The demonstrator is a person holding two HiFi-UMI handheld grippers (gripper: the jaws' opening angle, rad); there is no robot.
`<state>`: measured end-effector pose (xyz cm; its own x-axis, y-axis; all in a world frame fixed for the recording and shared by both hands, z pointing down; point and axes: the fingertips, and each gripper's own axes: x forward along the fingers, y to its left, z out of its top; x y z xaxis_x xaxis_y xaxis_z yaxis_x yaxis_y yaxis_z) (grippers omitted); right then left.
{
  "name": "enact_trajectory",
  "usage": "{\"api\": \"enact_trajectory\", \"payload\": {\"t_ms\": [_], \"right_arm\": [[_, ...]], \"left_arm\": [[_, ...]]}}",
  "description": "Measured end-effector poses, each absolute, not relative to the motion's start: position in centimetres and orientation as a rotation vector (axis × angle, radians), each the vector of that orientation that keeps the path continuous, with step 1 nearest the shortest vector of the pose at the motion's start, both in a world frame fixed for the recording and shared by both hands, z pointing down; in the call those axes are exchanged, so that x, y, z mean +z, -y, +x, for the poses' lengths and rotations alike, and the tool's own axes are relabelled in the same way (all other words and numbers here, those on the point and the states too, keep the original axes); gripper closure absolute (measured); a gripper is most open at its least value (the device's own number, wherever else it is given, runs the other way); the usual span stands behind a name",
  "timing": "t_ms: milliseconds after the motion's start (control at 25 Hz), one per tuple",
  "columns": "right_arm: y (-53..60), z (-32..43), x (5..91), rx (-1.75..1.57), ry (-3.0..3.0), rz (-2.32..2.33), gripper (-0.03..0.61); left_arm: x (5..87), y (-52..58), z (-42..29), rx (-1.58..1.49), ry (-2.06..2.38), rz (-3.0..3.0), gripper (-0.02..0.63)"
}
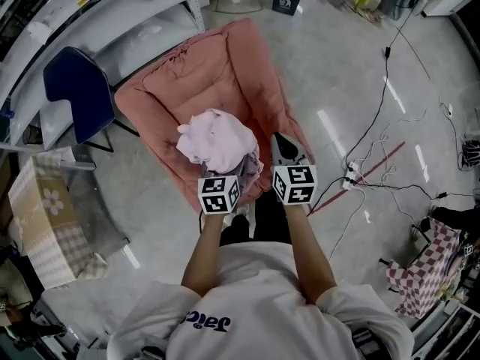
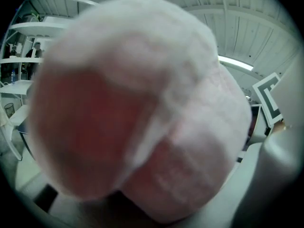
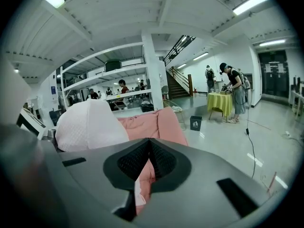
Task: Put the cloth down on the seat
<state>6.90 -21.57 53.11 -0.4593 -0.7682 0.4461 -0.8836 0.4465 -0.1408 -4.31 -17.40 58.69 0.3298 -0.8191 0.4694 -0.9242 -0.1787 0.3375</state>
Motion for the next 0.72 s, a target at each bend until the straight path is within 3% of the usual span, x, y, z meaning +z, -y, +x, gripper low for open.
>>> {"api": "enact_trajectory", "payload": {"t_ms": [720], "right_arm": [[28.1, 7.7, 68.9, 0.762, 2.204, 1.177, 0.566]], "left_arm": [[81.3, 24.7, -3.5, 0.424, 1.359, 1.696, 0.316]]}}
